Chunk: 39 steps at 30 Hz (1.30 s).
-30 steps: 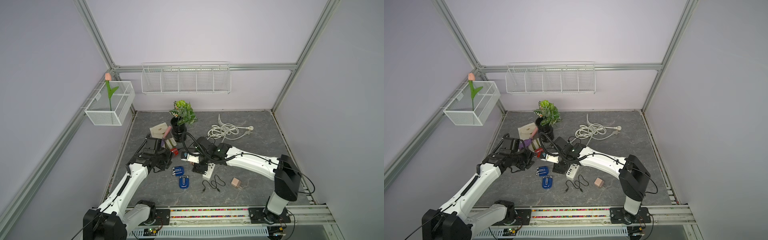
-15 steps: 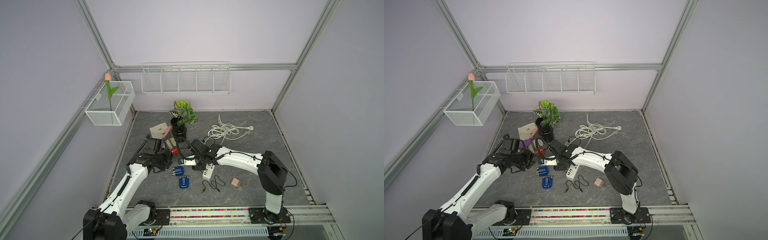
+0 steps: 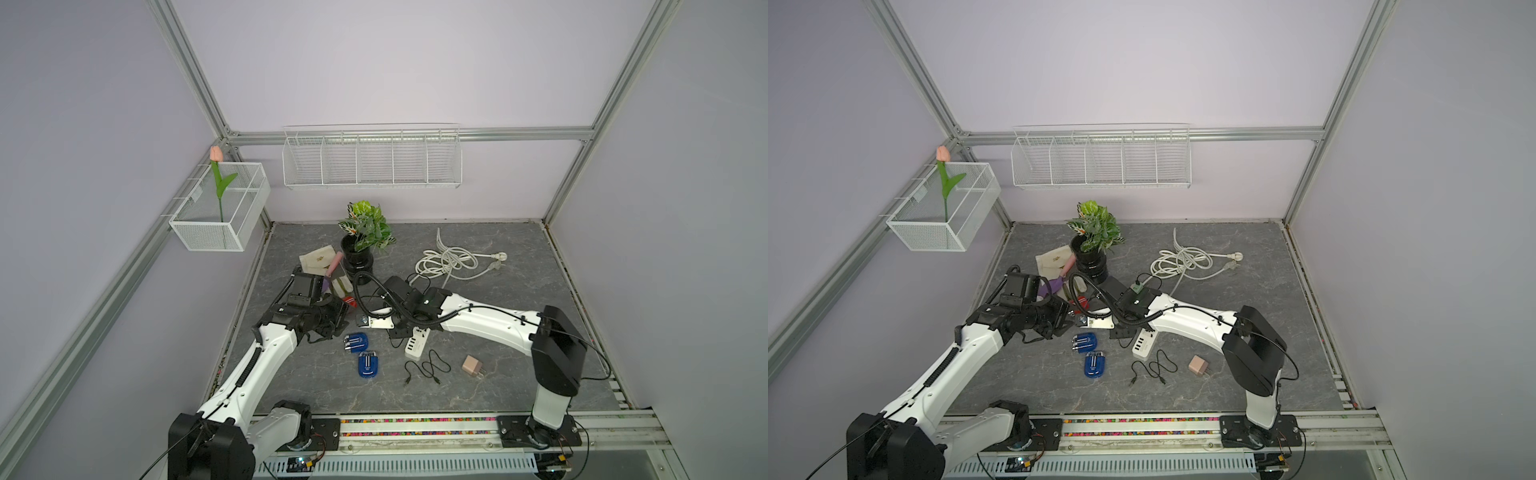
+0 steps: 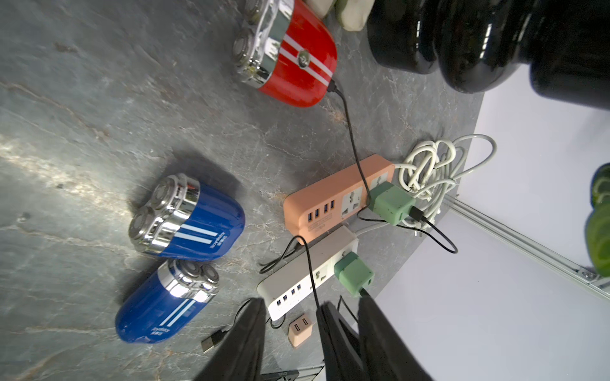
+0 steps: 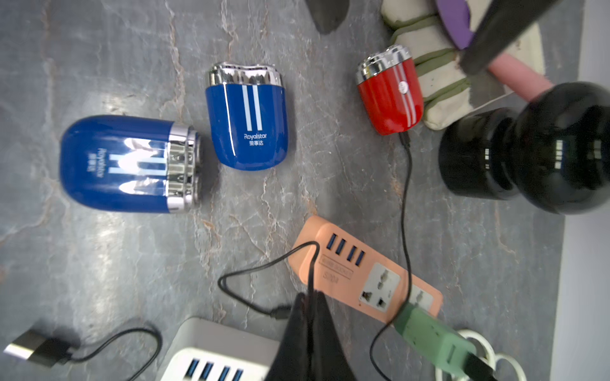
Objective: Charge the electric shaver
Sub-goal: Pick up the charging cable from the center of the board.
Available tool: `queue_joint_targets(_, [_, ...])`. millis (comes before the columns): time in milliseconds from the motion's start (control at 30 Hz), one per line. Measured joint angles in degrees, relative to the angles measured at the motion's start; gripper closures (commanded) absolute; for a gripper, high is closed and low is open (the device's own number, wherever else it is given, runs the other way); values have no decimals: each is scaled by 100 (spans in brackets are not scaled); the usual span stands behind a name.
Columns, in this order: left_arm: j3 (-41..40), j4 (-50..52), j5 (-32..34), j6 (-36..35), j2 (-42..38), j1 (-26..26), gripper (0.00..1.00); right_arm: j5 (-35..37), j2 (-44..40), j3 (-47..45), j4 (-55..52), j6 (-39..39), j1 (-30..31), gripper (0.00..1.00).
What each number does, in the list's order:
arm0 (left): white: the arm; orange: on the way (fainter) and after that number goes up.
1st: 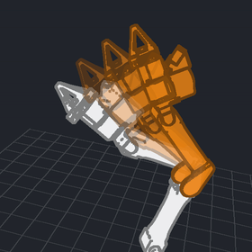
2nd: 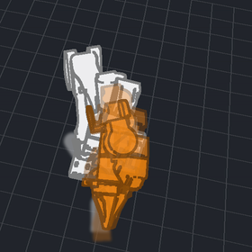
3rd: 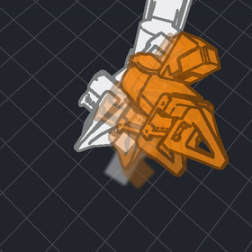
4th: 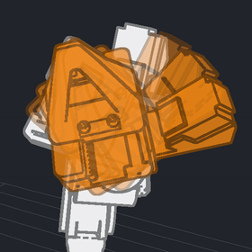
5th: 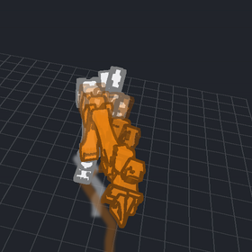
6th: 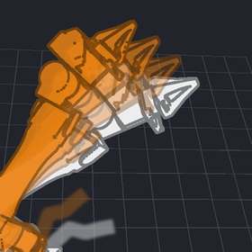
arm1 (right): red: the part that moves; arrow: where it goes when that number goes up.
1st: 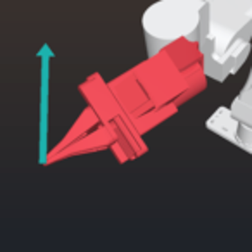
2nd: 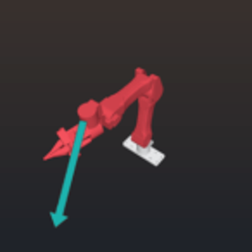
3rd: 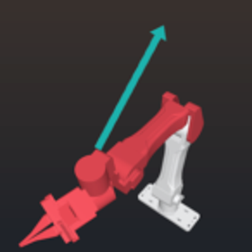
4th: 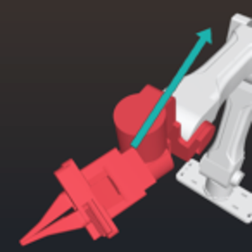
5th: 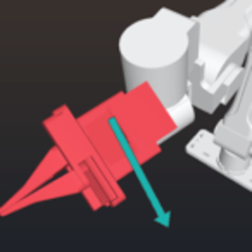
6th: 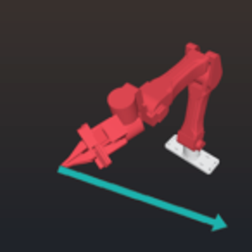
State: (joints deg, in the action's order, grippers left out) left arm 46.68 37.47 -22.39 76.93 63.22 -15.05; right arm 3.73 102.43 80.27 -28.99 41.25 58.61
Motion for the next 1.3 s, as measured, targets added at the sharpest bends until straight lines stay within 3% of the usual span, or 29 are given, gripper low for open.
queue_joint_targets(233, [-404, -984, -83, 1755, -175, -444, 30, -586, -1196, -472, 623, -734, -284, 93])
queue_joint_targets(333, [-769, -1375, 33, 2715, -304, -750, 28, -863, -1471, -743, 962, -1147, -483, 93])
queue_joint_targets(467, [-914, -1580, 295, 3405, -393, -907, 14, -1182, -1674, -1102, 1362, -1657, -675, 93])
queue_joint_targets(733, [-903, -1937, 348, 3727, -101, -1027, 15, -1502, -1971, -1657, 2009, -2498, -863, 94])
queue_joint_targets(867, [-901, -1869, 308, 3801, -48, -1104, 24, -1558, -2103, -1838, 2380, -2898, -935, 93])
queue_joint_targets(1033, [-957, -1985, 249, 3805, 22, -1134, 23, -1622, -2157, -1952, 2763, -3377, -1021, 93])
queue_joint_targets(1300, [-977, -2629, 15, 3823, 855, -1403, 22, -1709, -2328, -2262, 3281, -4059, -1224, 94])
